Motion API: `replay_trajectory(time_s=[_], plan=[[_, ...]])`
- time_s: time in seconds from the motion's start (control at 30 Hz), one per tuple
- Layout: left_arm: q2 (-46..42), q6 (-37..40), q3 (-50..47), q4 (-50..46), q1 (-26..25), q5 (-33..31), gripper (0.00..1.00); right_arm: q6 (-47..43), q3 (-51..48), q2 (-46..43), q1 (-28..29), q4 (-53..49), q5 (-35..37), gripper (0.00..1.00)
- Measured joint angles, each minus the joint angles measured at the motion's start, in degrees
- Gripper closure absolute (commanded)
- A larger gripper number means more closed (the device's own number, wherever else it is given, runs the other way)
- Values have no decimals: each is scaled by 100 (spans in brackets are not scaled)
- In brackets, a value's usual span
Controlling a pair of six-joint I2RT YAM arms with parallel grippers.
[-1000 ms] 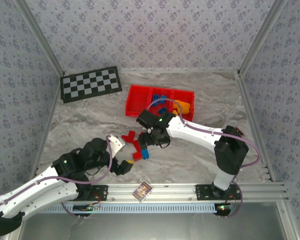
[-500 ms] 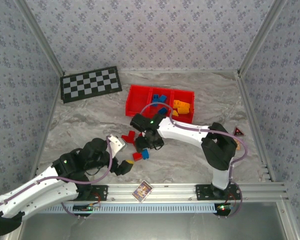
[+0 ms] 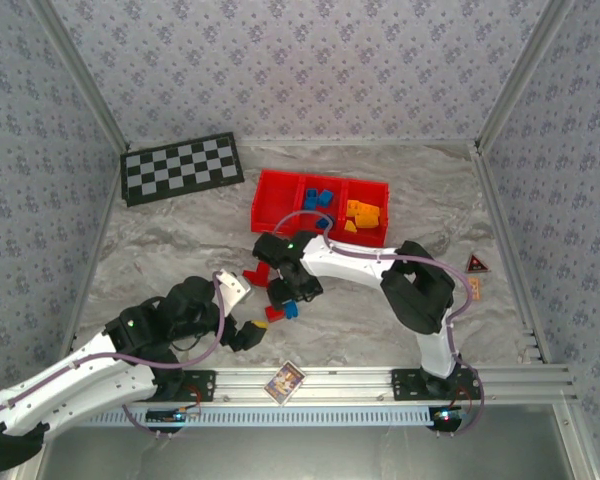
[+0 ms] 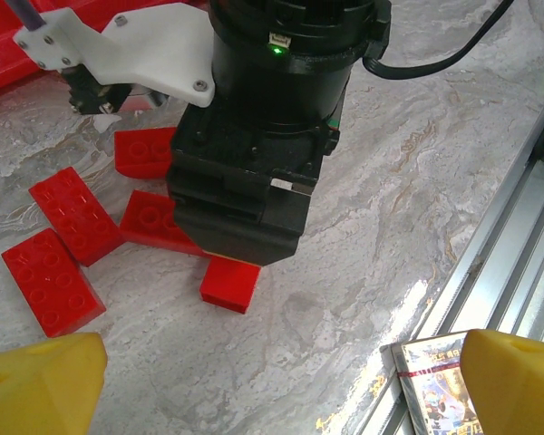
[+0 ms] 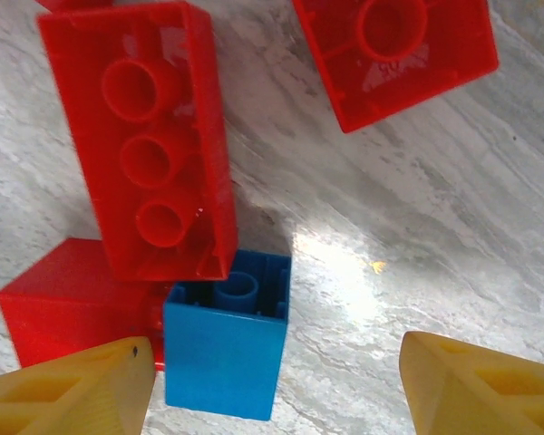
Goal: Sort the legos into containers by color
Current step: Move the lego to the bottom-center of the table, then pick up the lego from the bottom-center of the table.
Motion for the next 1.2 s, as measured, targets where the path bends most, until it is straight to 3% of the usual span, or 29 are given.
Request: replay_trajectory(time_s=[0.5,0.67,0.77,0.9,1.2], plan=[[0,0,0,0,-2,0,0,2,-195,-179,-330,-315,348,33],[0,0,0,0,-20,0,0,4,-240,-319,-420,-457,501,32],[0,0,0,0,-33,0,0,76,-240,-474,-417,-466,507,26],[0,0,0,0,-33,0,0,396,-278,-686,-413,-426,511,15],[0,0,0,0,-33,0,0,1766,-1049,-951,-319,247,522,16]])
